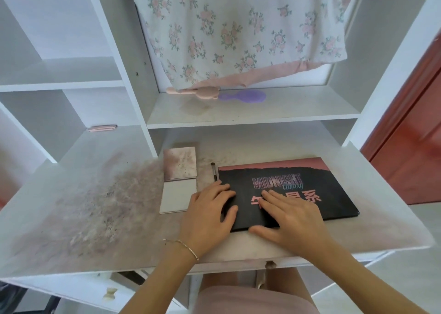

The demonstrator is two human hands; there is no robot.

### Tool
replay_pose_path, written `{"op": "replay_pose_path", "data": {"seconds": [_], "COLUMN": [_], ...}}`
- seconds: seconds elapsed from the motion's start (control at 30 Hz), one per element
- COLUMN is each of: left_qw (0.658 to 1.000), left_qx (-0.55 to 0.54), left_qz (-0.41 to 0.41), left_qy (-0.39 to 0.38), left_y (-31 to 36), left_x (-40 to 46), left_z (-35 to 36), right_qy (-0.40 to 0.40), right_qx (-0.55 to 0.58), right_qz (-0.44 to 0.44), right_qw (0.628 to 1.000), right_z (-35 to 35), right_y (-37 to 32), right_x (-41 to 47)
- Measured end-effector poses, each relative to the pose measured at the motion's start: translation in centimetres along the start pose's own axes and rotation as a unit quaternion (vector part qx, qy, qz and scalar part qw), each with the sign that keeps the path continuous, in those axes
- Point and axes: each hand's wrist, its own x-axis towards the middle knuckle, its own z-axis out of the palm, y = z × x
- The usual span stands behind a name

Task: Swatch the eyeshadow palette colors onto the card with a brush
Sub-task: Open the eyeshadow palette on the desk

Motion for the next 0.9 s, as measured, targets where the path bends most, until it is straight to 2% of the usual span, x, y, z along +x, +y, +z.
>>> {"op": "replay_pose_path", "data": {"seconds": [0.1,0.2,0.37,0.57,0.67,0.77,0.83,0.9], "left_qw": [1.0,0.998,0.981,0.975,0.976,0.951,0.932,0.921], "left_qx": [-0.015,-0.062,-0.196,-0.216,-0.195,-0.264,-0.313,-0.335], "left_qz": [0.004,0.001,-0.012,0.03,0.04,0.016,-0.01,-0.038], "left_qy": [-0.008,-0.006,0.009,0.039,0.088,0.16,0.183,0.194], "left_y": [0.0,0.1,0.5,1.3,1.8,2.7,3.3,3.4], "left_x": [0.0,0.3,1.5,2.4,3.2,3.7,3.8,3.9], "left_z": [-0.3,-1.2,-3.3,-3.6,-3.3,-3.2,-3.1,-2.9], "right_qy": [0.032,0.066,0.117,0.185,0.207,0.244,0.259,0.242], "right_qx": [-0.005,0.023,0.057,0.076,0.074,0.097,0.118,0.131], "right_qz": [-0.053,-0.068,-0.029,0.022,0.03,0.033,0.032,0.039], "right_qw": [0.998,0.995,0.991,0.98,0.975,0.964,0.958,0.961], "right_z": [0.0,-0.9,-3.0,-4.6,-5.2,-5.7,-5.8,-5.6], "right_y": [0.3,0.7,1.2,1.5,1.6,1.7,1.8,2.1], "right_x": [0.2,1.0,3.1,5.2,5.9,6.3,6.1,5.7]}}
